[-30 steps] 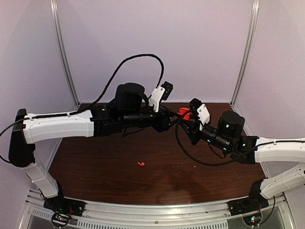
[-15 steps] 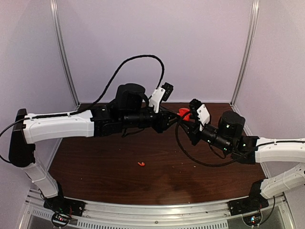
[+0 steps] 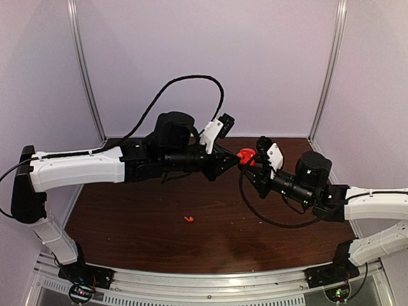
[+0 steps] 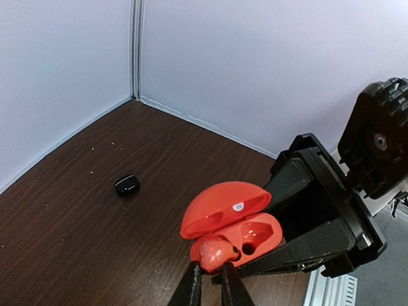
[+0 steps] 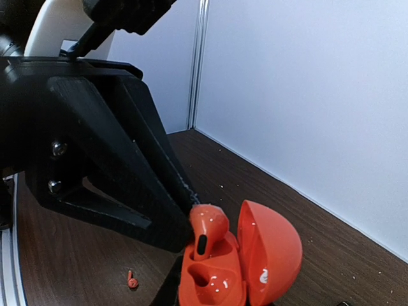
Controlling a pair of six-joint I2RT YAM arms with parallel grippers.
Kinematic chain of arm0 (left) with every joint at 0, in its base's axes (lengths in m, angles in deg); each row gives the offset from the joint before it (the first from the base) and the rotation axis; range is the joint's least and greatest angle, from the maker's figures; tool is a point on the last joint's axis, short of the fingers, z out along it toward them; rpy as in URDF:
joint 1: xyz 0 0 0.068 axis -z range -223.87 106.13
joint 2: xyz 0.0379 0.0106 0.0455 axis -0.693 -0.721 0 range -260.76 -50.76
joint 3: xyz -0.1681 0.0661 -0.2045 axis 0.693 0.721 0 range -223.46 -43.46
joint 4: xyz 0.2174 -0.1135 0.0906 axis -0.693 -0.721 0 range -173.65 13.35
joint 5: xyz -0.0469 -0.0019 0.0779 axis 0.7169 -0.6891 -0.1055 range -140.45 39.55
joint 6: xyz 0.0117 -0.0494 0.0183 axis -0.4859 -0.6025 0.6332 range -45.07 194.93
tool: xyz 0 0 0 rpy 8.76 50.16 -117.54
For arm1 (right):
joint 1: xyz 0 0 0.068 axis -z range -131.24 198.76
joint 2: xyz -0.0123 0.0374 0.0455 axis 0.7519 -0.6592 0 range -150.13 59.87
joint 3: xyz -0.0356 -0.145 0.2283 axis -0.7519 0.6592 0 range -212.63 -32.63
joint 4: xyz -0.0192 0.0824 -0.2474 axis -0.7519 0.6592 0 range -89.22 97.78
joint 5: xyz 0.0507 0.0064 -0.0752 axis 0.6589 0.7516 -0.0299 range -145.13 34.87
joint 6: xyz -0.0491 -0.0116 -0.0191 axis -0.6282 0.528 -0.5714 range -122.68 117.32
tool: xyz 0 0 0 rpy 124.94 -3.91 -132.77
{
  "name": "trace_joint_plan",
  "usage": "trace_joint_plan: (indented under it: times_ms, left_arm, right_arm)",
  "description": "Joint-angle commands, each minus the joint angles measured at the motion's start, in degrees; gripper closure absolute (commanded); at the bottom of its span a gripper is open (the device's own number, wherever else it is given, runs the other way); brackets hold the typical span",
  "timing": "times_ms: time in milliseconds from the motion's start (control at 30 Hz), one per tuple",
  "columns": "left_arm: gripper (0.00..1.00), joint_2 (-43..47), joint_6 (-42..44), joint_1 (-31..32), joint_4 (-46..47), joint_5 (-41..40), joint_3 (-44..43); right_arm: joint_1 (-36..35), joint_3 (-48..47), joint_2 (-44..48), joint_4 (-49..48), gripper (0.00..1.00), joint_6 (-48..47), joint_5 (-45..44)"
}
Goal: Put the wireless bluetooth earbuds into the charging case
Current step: Adjust the left earbud in the left side groove of the charging case, then adjust the right earbud at the center of the board.
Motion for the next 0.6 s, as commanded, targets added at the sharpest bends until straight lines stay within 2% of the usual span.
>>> trace_joint_plan:
  times_ms: [0,67,167,400,567]
  left_arm:
    - [0.87,0.47,3.53,-0.24,-1.52,2.27,-1.49]
    - [0.86,0.54,4.83,-0.24,-2.20,4.01,-1.41]
    - [0.79,0.76,6.79,-0.24,-3.78,5.90,-1.27]
    - [0.74,2.26,9.05,-1.35,-7.79,5.93,-1.61]
    - [0.54,7.66,10.54,-1.55,-4.63,4.03,4.10]
  right_arm:
    - [-0.71,0.69,2.03,-5.60,1.00,0.57,6.42]
    - [-0.67,0.93,2.18,-6.14,1.00,1.04,6.82]
    - [-0.54,2.03,3.01,-7.97,1.00,1.46,8.36]
    - [0.05,3.70,3.70,-11.08,1.00,2.64,13.75]
    - [1.33,3.79,3.86,-11.32,1.00,3.70,14.16]
